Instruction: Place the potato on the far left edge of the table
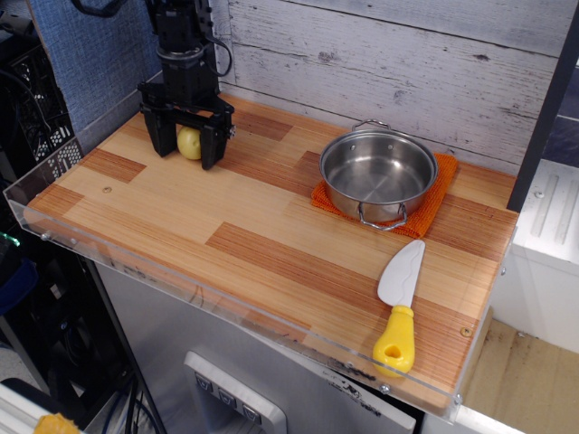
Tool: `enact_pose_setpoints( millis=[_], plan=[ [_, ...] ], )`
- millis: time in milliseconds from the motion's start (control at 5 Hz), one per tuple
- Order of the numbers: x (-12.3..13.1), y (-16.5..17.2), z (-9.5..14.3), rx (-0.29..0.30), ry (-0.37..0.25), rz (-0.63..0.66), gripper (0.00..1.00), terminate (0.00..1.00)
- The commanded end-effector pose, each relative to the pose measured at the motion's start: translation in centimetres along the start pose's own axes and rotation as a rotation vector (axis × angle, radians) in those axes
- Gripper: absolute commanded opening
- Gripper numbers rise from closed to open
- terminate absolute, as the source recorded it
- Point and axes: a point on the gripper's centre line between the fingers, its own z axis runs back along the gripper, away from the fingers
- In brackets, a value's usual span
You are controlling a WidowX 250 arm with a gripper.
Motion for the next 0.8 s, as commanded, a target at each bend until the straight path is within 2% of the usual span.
enact_pose_setpoints(
  millis=[0, 200, 400, 600],
  plan=[
    [0.2, -0.5, 11.4, 0.001, -0.157, -0.010, 1.00, 0.00],
    [-0.1, -1.2, 13.6, -0.018, -0.152, -0.013, 1.00, 0.00],
    [-0.3, -2.3, 14.4, -0.033, -0.131, -0.055, 1.00, 0.00],
    [-0.5, -3.0, 15.0, -0.044, -0.073, -0.140, 1.00, 0.00]
  ],
)
